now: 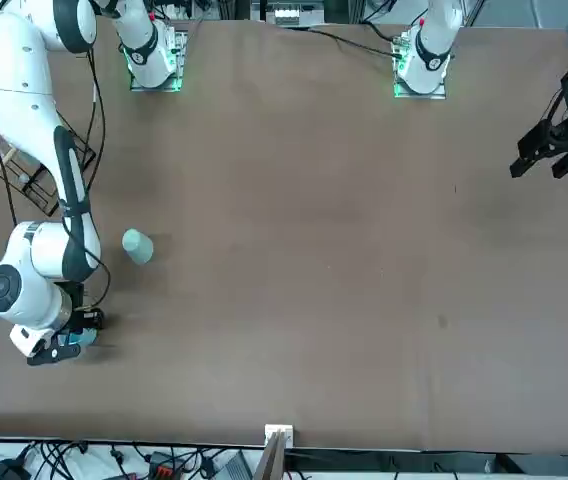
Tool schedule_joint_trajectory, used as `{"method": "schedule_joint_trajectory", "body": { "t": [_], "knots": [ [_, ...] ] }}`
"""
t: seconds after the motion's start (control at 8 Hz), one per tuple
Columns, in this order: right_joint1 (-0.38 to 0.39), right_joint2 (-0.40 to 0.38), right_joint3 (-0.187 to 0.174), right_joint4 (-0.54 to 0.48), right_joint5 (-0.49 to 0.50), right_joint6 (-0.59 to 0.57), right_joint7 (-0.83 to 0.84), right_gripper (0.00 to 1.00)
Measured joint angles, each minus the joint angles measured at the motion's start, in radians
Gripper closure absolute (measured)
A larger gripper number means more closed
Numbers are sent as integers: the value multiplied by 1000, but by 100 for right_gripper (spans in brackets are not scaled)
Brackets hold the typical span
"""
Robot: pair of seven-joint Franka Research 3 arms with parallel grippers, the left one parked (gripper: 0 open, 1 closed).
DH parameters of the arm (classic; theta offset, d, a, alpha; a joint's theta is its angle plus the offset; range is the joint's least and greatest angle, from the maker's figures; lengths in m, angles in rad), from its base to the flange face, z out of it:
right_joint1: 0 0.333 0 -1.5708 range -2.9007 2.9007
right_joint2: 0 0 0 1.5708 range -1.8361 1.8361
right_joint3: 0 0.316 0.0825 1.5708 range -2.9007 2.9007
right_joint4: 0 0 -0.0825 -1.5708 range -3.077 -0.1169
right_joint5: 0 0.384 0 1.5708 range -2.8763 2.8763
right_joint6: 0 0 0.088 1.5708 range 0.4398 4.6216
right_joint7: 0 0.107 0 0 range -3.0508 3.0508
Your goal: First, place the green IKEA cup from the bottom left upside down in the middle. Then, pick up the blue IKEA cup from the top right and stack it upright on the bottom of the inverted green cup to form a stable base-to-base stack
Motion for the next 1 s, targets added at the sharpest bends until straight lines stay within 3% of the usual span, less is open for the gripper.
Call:
{"method": "schedule_joint_trajectory", "body": {
  "t": [0.12, 0.25, 0.62, 0.75, 1.0],
  "knots": [
    [0, 0, 0, 3, 10, 0, 7, 85],
    [0, -6, 0, 8, 20, -16, 10, 97],
    [-1, -123, 0, 10, 31, -235, 91, 97],
    [1, -197, 3, -25, 41, -290, 146, 97],
    [26, -357, 18, -187, 56, -311, 265, 97]
  ]
}}
